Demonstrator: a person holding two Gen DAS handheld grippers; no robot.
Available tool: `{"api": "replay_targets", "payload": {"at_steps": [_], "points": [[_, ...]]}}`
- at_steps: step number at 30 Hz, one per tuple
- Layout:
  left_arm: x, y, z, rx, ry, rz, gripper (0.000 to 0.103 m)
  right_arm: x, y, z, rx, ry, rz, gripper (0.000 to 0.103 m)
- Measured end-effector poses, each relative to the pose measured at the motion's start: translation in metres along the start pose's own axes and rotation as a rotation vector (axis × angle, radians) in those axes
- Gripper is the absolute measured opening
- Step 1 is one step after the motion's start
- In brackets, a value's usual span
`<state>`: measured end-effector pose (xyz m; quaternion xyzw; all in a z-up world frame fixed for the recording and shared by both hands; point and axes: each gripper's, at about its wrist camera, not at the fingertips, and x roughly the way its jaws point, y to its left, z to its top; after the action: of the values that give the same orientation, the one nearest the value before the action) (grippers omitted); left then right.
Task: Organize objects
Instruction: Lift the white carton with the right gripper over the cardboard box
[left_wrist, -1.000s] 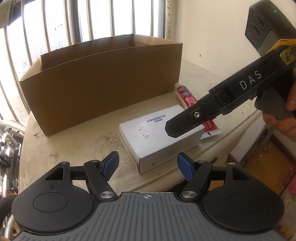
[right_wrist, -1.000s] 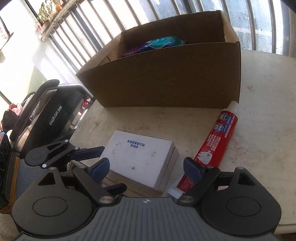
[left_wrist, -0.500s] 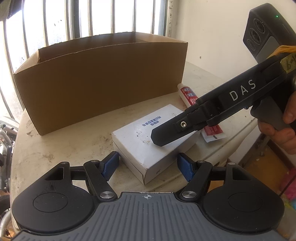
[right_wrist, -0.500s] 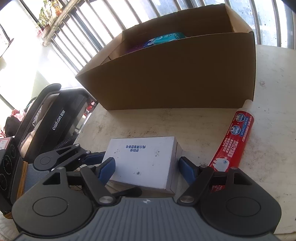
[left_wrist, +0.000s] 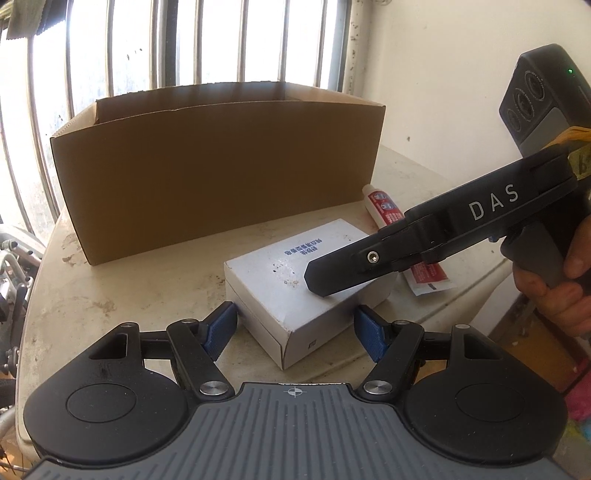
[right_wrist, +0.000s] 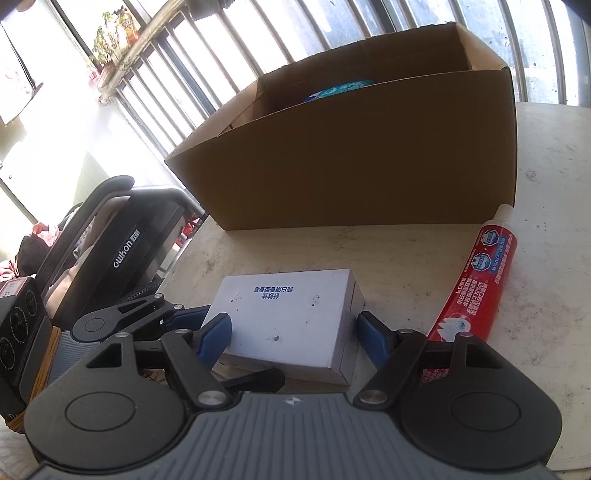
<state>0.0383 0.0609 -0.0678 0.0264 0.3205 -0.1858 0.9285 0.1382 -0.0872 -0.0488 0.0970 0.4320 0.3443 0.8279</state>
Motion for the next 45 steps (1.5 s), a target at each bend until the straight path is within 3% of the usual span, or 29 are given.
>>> {"api": "replay_targets", "payload": {"at_steps": [6, 26, 31, 36, 42, 45], "points": [[-0.006, -0.01, 0.007, 0.032, -0.03, 0.012, 0.07, -0.011, 0.013, -0.003, -0.043, -0.042, -0.037, 0.078], [-0.05, -0.036, 0.049, 0.062, -0.102, 0.045, 0.07, -0.058, 0.035, 0.009, -0.073, -0.138, -0.028, 0.078], [-0.065, -0.042, 0.066, 0.07, -0.143, 0.041, 0.07, -0.079, 0.049, 0.024, -0.118, -0.172, -0.051, 0.078], [-0.076, -0.054, 0.086, 0.146, -0.199, 0.073, 0.07, -0.098, 0.059, 0.048, -0.148, -0.209, -0.063, 0.078], [-0.069, -0.043, 0.124, 0.131, -0.228, 0.054, 0.07, -0.114, 0.063, 0.078, -0.16, -0.272, -0.095, 0.078], [-0.058, -0.04, 0.145, 0.153, -0.204, 0.07, 0.07, -0.113, 0.06, 0.096, -0.145, -0.292, -0.102, 0.078]]}}
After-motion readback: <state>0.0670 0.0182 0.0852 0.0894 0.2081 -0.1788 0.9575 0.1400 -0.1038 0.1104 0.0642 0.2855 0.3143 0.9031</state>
